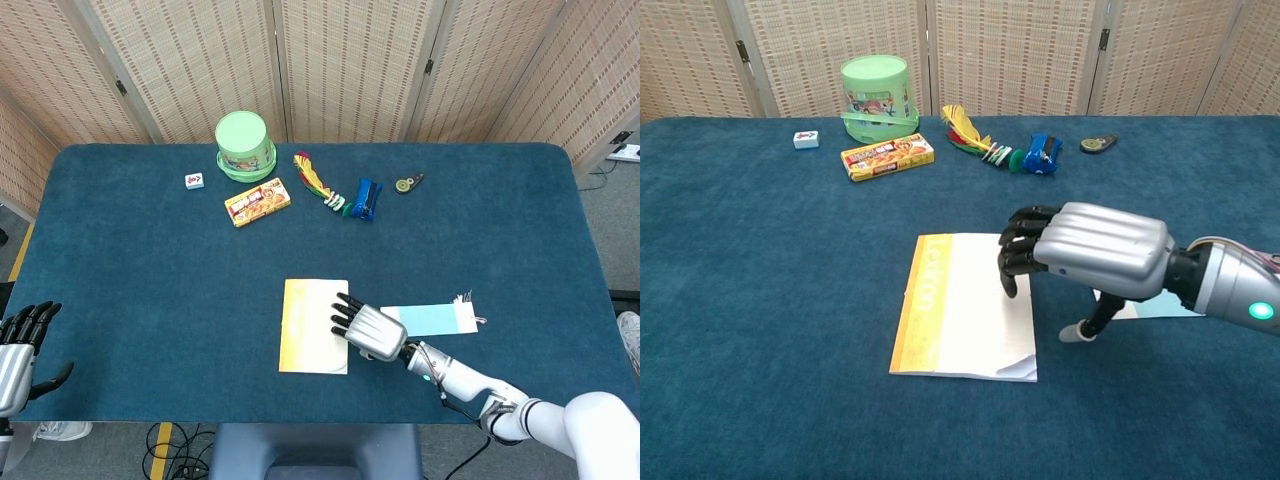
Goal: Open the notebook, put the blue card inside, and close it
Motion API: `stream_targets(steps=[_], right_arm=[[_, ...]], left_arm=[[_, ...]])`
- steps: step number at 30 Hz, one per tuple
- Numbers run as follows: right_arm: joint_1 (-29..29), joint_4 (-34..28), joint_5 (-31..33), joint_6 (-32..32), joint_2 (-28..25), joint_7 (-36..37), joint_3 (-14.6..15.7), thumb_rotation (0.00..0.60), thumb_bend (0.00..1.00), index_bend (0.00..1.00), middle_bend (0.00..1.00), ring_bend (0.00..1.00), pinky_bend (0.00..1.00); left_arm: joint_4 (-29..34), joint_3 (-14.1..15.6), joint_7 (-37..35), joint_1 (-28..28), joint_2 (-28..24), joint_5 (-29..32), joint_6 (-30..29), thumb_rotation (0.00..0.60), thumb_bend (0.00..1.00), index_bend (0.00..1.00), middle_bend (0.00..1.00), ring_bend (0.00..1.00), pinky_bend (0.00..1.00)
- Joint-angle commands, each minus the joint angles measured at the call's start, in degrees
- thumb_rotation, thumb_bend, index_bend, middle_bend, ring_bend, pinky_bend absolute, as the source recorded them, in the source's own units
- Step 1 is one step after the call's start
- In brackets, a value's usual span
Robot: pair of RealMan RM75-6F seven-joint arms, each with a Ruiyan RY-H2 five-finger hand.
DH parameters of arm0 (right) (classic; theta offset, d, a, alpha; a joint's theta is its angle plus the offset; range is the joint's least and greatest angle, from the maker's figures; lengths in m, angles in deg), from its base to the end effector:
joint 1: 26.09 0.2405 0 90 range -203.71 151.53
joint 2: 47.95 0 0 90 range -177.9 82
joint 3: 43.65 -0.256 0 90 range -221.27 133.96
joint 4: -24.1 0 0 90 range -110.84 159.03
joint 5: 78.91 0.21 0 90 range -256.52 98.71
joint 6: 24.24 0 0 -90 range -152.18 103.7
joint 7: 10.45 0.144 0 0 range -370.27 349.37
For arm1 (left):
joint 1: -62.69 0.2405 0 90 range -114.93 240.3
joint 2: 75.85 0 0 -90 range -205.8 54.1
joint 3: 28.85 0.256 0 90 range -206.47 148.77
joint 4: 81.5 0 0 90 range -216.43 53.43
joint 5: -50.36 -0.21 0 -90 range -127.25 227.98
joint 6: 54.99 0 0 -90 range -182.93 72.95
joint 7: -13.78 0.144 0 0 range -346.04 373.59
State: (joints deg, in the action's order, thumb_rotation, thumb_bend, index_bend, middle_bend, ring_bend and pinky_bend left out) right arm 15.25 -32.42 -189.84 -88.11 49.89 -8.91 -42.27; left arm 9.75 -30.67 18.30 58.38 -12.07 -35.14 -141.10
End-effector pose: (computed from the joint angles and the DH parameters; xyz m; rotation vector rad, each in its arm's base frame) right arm -0.1720 -0.3040 -0.0637 2.3626 -0.3068 1.0523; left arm -0.3184 0.1746 0.1633 -1.4032 -0.8321 -0.8172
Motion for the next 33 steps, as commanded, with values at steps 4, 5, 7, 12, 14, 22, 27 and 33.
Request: stream_targets(steps=[4,5,7,12,14,22,27,33], right_arm=[[2.5,3.0,0.3,0.0,2.3,1.5,0.7,0.6,0.08,0.42,0.32,0.18,0.13],[2.8,3.3,0.4,0.0,2.5,1.6,0.8,0.6,0.08,0.42,0.32,0.18,0.13],[3.5,3.8,0.6,0.2,3.0,1.7,0.9,0.6,0.08,0.42,0.32,0.18,0.13],[4.9,4.5,0.9,0.6,3.5,2.1,1.7,0.6,0.08,0.42,0.32,0.18,0.13],[5.1,4.5,1.0,0.5,3.4,2.0,2.2,0.6,0.08,0.42,0.32,0.18,0.13],[5.7,5.0,2.3,0.9,3.2,2.0,3.0,0.6,0.08,0.42,0.32,0.18,0.13],[6.6,5.6,2.7,1.1,3.8,1.9,3.3,0.6,0.08,0.42,0.32,0.18,0.13],[7.6,6.3,3.1,1.5,4.4,1.8,3.5,0.6,0.09,0.42,0.32,0.18,0.13]], left_arm=[[-0.1,0.0,-0.1,0.0,0.1,-0.1,0.0,0.6,0.28,0.13,0.13,0.11,0.17],[-0.1,0.0,-0.2,0.0,0.1,-0.1,0.0,0.6,0.28,0.13,0.13,0.11,0.17],[-0.2,-0.1,-0.2,0.1,0.0,0.0,-0.1,0.6,0.28,0.13,0.13,0.11,0.17],[-0.3,-0.2,-0.4,0.1,0.0,0.1,0.0,0.6,0.28,0.13,0.13,0.11,0.17],[-0.4,-0.2,-0.4,0.2,0.1,0.3,0.0,0.6,0.28,0.13,0.13,0.11,0.17],[-0.6,-0.2,-0.4,0.1,0.2,0.4,0.4,0.6,0.28,0.13,0.13,0.11,0.18],[-0.6,-0.3,-0.4,0.1,0.1,0.5,0.4,0.6,0.28,0.13,0.13,0.11,0.17],[-0.6,-0.3,-0.5,0.2,0.1,0.6,0.5,0.6,0.28,0.13,0.13,0.11,0.17]])
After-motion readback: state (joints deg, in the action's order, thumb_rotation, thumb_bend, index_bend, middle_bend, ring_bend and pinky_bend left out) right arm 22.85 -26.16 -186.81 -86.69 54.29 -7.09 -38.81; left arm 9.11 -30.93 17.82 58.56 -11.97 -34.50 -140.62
